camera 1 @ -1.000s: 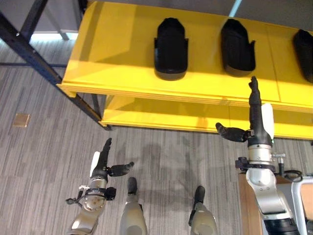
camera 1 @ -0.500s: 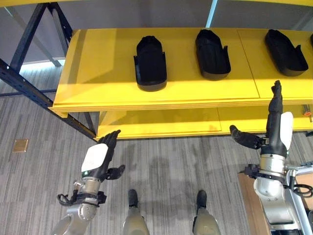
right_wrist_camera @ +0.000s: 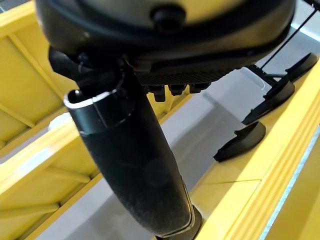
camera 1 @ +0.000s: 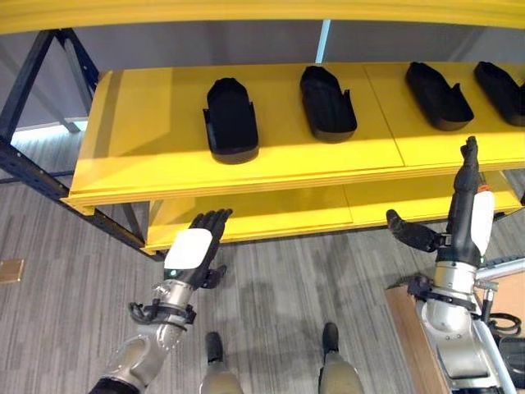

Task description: Move parts from the plastic box to the shelf.

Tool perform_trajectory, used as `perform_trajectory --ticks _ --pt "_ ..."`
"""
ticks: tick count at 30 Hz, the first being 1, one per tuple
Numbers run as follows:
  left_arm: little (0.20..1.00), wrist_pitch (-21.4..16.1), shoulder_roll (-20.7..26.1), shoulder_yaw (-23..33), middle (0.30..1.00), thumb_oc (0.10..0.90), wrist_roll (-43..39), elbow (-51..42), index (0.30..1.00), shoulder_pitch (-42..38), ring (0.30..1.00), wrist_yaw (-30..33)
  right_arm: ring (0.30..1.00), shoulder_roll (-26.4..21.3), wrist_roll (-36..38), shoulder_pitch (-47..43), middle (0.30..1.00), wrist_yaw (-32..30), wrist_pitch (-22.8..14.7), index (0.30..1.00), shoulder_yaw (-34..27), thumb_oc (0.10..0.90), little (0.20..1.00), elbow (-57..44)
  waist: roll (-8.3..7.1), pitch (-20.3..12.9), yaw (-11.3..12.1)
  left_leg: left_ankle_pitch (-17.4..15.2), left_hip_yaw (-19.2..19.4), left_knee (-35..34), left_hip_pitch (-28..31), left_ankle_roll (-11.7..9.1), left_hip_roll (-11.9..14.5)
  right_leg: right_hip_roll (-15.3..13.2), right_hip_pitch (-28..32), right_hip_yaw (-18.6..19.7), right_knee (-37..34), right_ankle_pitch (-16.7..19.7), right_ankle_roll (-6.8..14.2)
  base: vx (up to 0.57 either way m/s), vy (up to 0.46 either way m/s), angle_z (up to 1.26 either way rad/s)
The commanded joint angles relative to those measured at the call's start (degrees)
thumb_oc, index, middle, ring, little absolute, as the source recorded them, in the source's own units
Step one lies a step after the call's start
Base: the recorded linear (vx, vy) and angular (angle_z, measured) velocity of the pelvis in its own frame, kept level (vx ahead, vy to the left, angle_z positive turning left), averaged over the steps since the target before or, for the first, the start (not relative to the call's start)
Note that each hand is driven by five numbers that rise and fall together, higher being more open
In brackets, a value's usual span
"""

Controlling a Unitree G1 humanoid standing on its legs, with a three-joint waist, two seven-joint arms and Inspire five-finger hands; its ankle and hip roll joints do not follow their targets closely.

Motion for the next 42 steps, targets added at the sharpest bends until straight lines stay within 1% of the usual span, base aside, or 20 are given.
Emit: perform_trajectory --ticks 1,14,21,26,33,42 --pt "1.000 0.43 0.18 2.78 1.000 0.900 2.19 -0.91 1.000 -6.53 1.000 5.67 1.000 -1.15 0.13 -5.50 1.000 -3.97 -4.17 1.000 -3.81 0.900 1.000 -5.31 -0.45 -0.85 0.10 -7.05 2.03 -0.42 5.47 2.74 0.59 -0.33 3.52 -1.80 0.82 -1.86 -0.66 0.01 -0.001 -0.10" --pt "1.000 2.91 -0.71 1.96 1.000 0.900 3.01 2.27 1.000 -13.45 1.000 8.65 1.000 -1.45 0.74 -5.58 1.000 -4.52 -4.45 1.000 -3.09 0.900 1.000 -5.17 -0.69 -0.46 -0.58 -7.15 2.96 -0.42 6.36 2.59 0.81 0.02 3.51 -1.17 1.14 -2.10 -0.81 0.00 -0.001 -0.04" --pt "1.000 3.92 -1.77 -0.74 1.000 0.900 2.84 5.04 1.000 -18.81 1.000 9.65 1.000 -1.92 0.84 -5.68 1.000 -4.81 -4.67 1.000 -2.21 0.900 1.000 -5.14 -0.75 -0.02 -1.34 -7.02 3.12 -0.42 6.08 2.47 0.71 -0.06 3.21 -1.28 1.19 -2.11 -0.81 0.00 0.000 0.00" --pt "1.000 4.72 -2.14 -3.16 1.000 0.900 3.17 8.12 1.000 -22.75 1.000 10.12 1.000 -2.41 1.15 -5.94 1.000 -5.03 -4.72 1.000 -1.85 0.900 1.000 -4.80 -0.77 0.51 -1.90 -6.84 3.36 -0.42 5.77 2.44 0.66 0.00 2.73 -1.01 1.32 -2.05 -0.82 0.01 0.003 -0.07" --pt "1.000 5.51 -3.46 -5.88 1.000 0.900 1.55 12.90 1.000 -27.51 1.000 10.98 1.000 -2.94 1.15 -6.36 1.000 -5.48 -4.99 1.000 -0.76 0.900 1.000 -4.89 -0.45 1.75 -2.83 -6.57 3.83 -0.42 5.24 2.40 0.60 -0.16 1.47 -0.84 1.88 -1.98 -0.82 0.00 0.003 -0.02" --pt "1.000 7.59 -5.75 -8.94 1.000 0.900 -1.47 22.14 1.000 -34.79 1.000 13.21 1.000 -3.50 1.52 -6.82 1.000 -6.73 -5.79 1.000 0.39 0.900 1.000 -4.72 -0.68 3.25 -4.32 -6.15 5.08 -0.42 4.53 2.29 0.70 0.12 -0.86 0.58 2.48 -1.75 -0.73 0.01 0.004 -0.09"
